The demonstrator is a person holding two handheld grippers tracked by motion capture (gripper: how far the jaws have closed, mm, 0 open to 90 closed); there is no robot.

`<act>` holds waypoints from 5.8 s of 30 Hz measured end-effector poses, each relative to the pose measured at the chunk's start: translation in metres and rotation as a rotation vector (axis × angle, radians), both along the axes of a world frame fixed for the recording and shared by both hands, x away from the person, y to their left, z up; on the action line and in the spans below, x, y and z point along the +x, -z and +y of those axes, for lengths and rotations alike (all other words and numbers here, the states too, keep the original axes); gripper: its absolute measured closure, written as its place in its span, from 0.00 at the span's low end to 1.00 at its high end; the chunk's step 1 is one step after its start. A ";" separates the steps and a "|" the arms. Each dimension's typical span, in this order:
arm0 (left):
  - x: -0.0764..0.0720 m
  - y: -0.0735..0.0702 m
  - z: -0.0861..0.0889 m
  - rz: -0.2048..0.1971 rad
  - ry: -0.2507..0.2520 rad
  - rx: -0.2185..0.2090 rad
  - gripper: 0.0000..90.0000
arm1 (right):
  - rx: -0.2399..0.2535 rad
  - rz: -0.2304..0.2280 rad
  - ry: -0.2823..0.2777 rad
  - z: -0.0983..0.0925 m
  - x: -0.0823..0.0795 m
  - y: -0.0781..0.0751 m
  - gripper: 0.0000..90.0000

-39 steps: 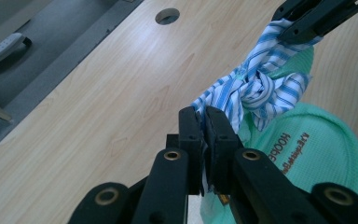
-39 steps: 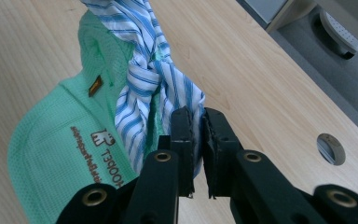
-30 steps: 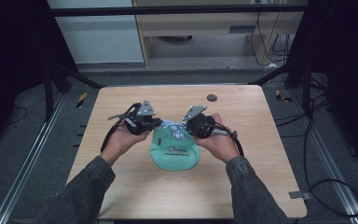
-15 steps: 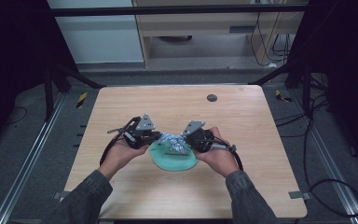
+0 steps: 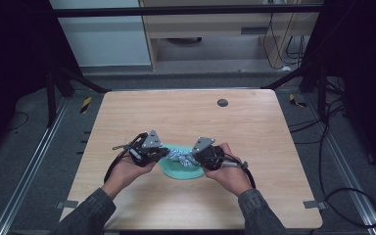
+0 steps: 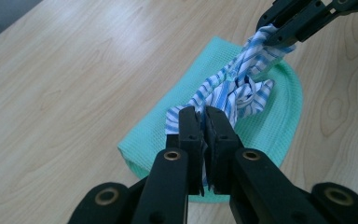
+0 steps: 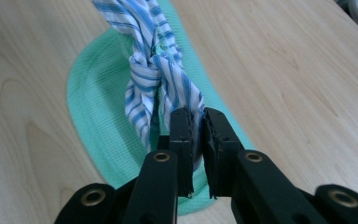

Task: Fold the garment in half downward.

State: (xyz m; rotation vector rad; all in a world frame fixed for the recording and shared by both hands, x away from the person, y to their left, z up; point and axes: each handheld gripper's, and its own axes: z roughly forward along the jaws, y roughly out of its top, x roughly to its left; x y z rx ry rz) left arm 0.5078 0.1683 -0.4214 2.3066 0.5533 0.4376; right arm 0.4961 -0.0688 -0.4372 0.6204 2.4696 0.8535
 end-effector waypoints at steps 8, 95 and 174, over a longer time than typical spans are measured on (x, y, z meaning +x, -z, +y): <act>-0.011 0.016 0.005 0.028 0.014 -0.005 0.96 | -0.004 0.018 -0.015 0.002 -0.011 0.010 0.91; -0.042 0.041 0.070 0.121 -0.179 -0.214 0.13 | 0.091 0.082 0.179 -0.061 -0.048 0.029 0.17; 0.047 0.086 0.114 0.103 -0.469 -0.086 0.00 | 0.273 0.090 0.813 -0.145 0.065 0.074 0.02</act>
